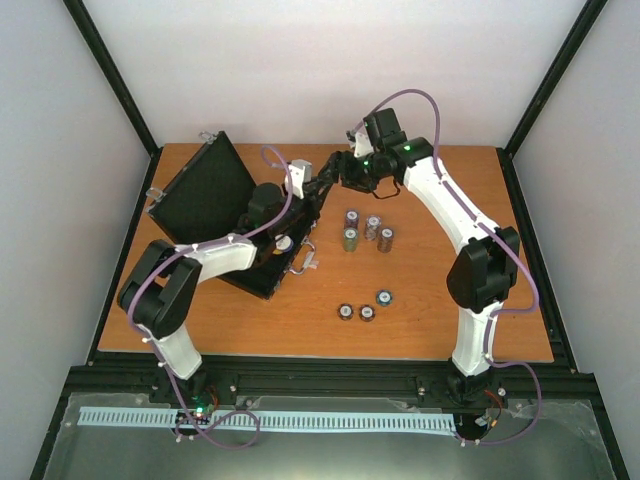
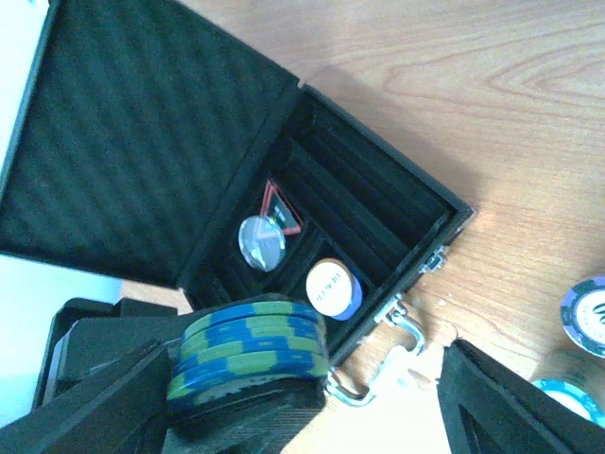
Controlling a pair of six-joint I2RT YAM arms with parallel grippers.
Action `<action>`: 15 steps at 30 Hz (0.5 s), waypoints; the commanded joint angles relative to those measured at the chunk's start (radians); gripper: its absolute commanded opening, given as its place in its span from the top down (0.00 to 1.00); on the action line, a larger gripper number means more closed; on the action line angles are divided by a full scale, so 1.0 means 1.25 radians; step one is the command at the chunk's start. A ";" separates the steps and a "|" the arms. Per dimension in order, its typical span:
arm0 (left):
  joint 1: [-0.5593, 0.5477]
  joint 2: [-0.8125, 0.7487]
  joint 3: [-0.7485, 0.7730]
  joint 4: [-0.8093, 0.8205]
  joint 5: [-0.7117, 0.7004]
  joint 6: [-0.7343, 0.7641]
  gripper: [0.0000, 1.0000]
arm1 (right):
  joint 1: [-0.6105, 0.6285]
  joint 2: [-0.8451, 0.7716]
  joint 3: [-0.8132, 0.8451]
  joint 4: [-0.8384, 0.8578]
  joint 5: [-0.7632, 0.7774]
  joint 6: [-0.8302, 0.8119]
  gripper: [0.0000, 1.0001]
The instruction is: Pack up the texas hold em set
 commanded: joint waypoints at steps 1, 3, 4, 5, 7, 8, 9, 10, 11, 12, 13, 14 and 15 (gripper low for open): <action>0.042 -0.073 0.044 -0.075 0.034 0.059 0.99 | -0.010 -0.033 0.033 -0.031 0.013 0.007 0.20; 0.054 -0.095 0.047 -0.141 0.058 0.080 0.99 | -0.022 -0.037 0.041 -0.002 0.016 0.022 0.17; 0.058 -0.106 0.050 -0.190 0.070 0.096 0.99 | -0.028 -0.038 0.047 0.010 0.016 0.028 0.14; 0.062 -0.116 0.054 -0.230 0.080 0.109 0.99 | -0.033 -0.036 0.053 0.024 0.013 0.033 0.10; 0.070 -0.138 0.062 -0.307 0.084 0.134 0.99 | -0.042 -0.029 0.072 0.043 0.005 0.041 0.00; 0.072 -0.146 0.066 -0.346 0.077 0.151 0.99 | -0.047 -0.025 0.082 0.051 -0.001 0.043 0.00; 0.071 -0.155 0.071 -0.387 0.062 0.169 0.99 | -0.051 -0.021 0.090 0.058 -0.008 0.044 0.00; 0.074 -0.163 0.073 -0.418 0.050 0.183 0.99 | -0.053 -0.016 0.099 0.064 -0.013 0.046 0.00; 0.075 -0.171 0.076 -0.450 0.038 0.200 0.99 | -0.056 -0.014 0.103 0.072 -0.017 0.048 0.00; 0.077 -0.177 0.081 -0.484 0.024 0.214 0.99 | -0.058 -0.013 0.107 0.077 -0.017 0.048 0.00; 0.081 -0.178 0.086 -0.512 0.011 0.225 0.99 | -0.061 -0.010 0.109 0.079 -0.017 0.048 0.00; 0.086 -0.176 0.098 -0.548 -0.002 0.233 0.99 | -0.064 -0.008 0.112 0.077 -0.018 0.045 0.00; 0.093 -0.170 0.114 -0.591 -0.017 0.235 0.99 | -0.066 -0.004 0.116 0.069 -0.017 0.040 0.00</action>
